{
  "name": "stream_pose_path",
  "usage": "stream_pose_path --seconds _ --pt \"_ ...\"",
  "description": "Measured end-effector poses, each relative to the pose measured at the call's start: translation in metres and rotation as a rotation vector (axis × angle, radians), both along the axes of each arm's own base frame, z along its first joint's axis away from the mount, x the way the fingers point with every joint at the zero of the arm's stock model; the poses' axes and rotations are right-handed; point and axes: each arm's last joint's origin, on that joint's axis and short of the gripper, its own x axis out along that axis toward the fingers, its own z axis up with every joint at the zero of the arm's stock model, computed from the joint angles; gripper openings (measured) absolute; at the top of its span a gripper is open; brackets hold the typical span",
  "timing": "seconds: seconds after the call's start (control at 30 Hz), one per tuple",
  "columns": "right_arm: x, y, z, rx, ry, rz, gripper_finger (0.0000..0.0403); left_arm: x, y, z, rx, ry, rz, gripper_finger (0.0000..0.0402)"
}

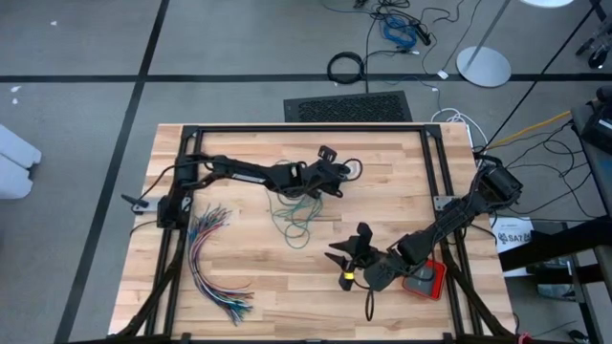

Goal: Coil cords
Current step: Put the spooled white wire on the table

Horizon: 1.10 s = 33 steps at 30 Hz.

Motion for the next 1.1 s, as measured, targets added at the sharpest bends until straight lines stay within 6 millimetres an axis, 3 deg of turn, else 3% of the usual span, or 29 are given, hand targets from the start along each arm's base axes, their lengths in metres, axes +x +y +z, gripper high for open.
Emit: stream_pose_path --seconds 0.17,0.4,0.5,0.83,1.1 --pt "0.0 0.0 0.0 -0.003 0.001 -0.003 0.0116 0.011 0.002 -0.016 -0.031 0.012 0.009 0.0" --pt "-0.004 0.006 0.0 0.021 -0.007 0.01 0.0116 0.042 0.012 -0.048 0.062 0.059 0.059 0.0001" --pt "-0.006 0.01 0.0 0.035 -0.012 0.013 0.0116 0.049 0.014 -0.06 0.074 0.088 0.07 0.0018" --pt "-0.021 0.019 -0.006 0.025 0.0 -0.056 0.0116 0.053 0.012 -0.057 0.033 0.057 0.034 0.0154" --pt "-0.026 0.021 -0.009 0.012 0.02 -0.068 0.0116 0.051 0.006 -0.047 0.079 0.092 0.114 0.019"
